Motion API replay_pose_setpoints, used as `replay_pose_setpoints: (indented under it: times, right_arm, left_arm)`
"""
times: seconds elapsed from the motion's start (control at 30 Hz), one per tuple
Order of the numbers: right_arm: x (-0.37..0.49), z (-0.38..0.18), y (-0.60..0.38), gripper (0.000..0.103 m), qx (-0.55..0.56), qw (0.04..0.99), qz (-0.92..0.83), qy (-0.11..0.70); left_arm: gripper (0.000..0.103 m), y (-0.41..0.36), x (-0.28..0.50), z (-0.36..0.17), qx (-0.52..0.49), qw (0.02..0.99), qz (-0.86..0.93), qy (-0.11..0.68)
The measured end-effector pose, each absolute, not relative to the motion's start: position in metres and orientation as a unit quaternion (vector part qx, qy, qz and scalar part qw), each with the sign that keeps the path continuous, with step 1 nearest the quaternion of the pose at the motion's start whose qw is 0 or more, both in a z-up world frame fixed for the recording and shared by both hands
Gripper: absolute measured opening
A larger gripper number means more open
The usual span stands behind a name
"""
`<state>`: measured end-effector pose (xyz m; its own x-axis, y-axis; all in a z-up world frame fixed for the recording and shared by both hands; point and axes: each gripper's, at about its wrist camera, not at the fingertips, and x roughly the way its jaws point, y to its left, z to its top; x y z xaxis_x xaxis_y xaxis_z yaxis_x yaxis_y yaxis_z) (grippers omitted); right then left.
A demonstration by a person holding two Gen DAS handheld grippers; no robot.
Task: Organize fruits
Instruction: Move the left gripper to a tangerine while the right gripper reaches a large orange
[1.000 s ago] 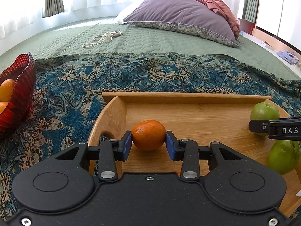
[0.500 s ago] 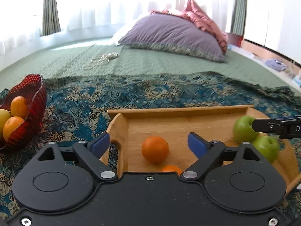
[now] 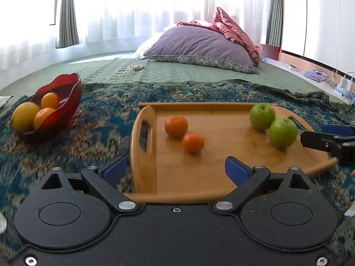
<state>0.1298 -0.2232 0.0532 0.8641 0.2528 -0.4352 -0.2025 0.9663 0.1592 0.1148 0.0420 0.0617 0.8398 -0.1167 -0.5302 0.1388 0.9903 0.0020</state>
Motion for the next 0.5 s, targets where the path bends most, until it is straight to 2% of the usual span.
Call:
replay_pose_setpoints:
  times: [0.1,0.5]
  right_arm:
    - [0.106,0.047,-0.217,0.103,0.043,0.968,0.120,0.216]
    - [0.037,0.018,-0.189,0.103,-0.018,0.979,0.116,0.166]
  left_arm:
    - [0.100,0.043,0.092,0.058,0.018,0.963,-0.056,0.264]
    - [0.102,0.034,0.037,0.038,0.020,0.974,-0.026,0.225]
